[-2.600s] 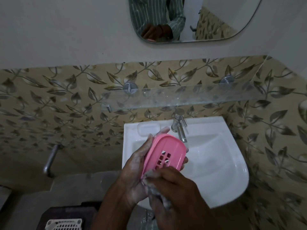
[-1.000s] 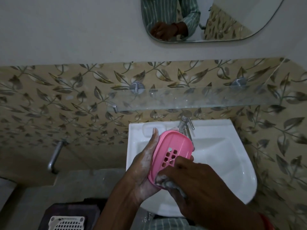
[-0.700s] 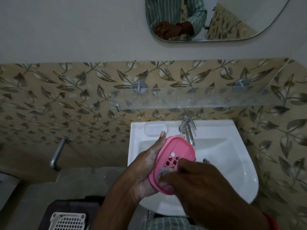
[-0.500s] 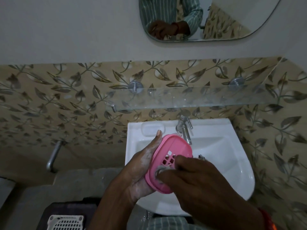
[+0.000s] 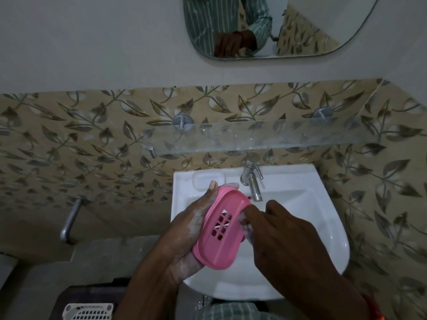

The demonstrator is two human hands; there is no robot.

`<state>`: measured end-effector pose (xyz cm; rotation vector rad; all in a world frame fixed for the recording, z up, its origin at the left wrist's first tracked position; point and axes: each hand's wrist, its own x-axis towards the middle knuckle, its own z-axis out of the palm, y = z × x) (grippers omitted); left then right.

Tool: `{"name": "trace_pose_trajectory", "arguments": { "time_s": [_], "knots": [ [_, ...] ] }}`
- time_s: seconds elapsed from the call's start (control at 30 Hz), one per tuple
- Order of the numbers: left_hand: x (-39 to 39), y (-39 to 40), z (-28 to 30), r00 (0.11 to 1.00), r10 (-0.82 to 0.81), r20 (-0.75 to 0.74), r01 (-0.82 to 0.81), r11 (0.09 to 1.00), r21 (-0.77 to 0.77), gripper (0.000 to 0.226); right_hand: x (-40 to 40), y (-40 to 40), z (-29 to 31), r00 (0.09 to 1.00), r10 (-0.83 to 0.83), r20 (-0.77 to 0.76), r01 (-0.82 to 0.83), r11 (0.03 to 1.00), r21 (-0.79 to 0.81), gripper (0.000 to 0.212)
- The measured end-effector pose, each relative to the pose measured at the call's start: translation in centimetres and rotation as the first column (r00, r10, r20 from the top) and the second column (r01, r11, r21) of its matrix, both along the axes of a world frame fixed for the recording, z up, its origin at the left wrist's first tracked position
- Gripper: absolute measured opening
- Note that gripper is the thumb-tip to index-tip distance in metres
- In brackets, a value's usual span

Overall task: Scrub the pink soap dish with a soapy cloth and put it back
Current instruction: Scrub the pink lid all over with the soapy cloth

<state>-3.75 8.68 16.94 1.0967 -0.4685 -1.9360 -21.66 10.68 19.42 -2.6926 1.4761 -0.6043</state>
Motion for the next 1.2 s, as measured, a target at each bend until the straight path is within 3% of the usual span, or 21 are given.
{"name": "trace_pose_trajectory", "arguments": {
  "time_s": [0.13, 0.2, 0.3, 0.37, 0.47, 0.53, 0.6, 0.7, 0.8, 0.93, 1.1, 1.2],
  "knots": [
    [-0.1, -0.4, 0.5, 0.997, 0.004, -0.074, 0.000, 0.998, 0.059, 0.056, 0.2, 1.7, 0.0, 0.958, 0.026, 0.286, -0.112, 0.951, 0.289, 0.023],
    [-0.1, -0.5, 0.7, 0.994, -0.028, -0.109, 0.035, 0.997, 0.068, 0.058, 0.2, 2.1, 0.2, 0.940, 0.024, 0.341, -0.175, 0.891, 0.420, 0.020],
    [0.2, -0.4, 0.3, 0.994, -0.056, -0.091, 0.061, 0.997, 0.054, 0.060, -0.3, 1.5, 0.5, 0.976, 0.087, 0.201, -0.134, 0.963, 0.233, 0.022],
    [0.2, -0.2, 0.3, 0.996, -0.078, -0.046, 0.079, 0.996, 0.031, 0.058, -0.7, 0.5, 0.7, 0.998, 0.027, 0.065, -0.033, 0.995, 0.092, 0.037],
    [0.2, 0.3, 0.7, 0.998, -0.066, 0.001, 0.066, 0.998, -0.001, 0.063, -1.1, -0.7, 0.7, 0.997, -0.046, 0.065, 0.049, 0.997, -0.056, 0.037],
    [0.3, 0.4, 1.2, 0.998, -0.051, 0.042, 0.053, 0.997, -0.047, 0.071, -1.2, -0.6, 0.5, 0.971, -0.017, 0.238, 0.031, 0.998, -0.057, 0.025],
    [0.3, 0.6, 1.3, 0.990, -0.057, 0.131, 0.069, 0.994, -0.090, 0.076, -1.3, -0.6, 0.8, 0.850, -0.075, 0.521, 0.068, 0.997, 0.032, 0.016],
    [-0.4, 1.3, 1.3, 0.957, -0.037, 0.286, 0.072, 0.991, -0.115, 0.077, -0.9, -1.5, 1.9, 0.735, -0.129, 0.666, 0.151, 0.988, 0.025, 0.021],
    [-1.2, 1.5, 1.8, 0.933, -0.046, 0.356, 0.100, 0.986, -0.135, 0.084, 1.0, -0.9, 1.7, 0.794, -0.025, 0.607, 0.006, 0.999, 0.033, 0.029],
    [-1.5, 1.2, 2.6, 0.944, -0.037, 0.328, 0.080, 0.990, -0.117, 0.099, 2.4, 1.2, 0.0, 0.904, 0.185, 0.385, -0.150, 0.981, -0.120, 0.033],
    [-1.9, 2.1, 2.6, 0.952, -0.060, 0.302, 0.102, 0.987, -0.124, 0.103, 1.0, -0.7, 0.2, 0.926, 0.058, 0.373, -0.019, 0.994, -0.107, 0.036],
    [-2.2, 2.0, 3.1, 0.952, -0.056, 0.302, 0.100, 0.986, -0.132, 0.089, 1.3, -1.0, 0.2, 0.891, -0.051, 0.450, 0.070, 0.997, -0.025, 0.036]
  ]
}}
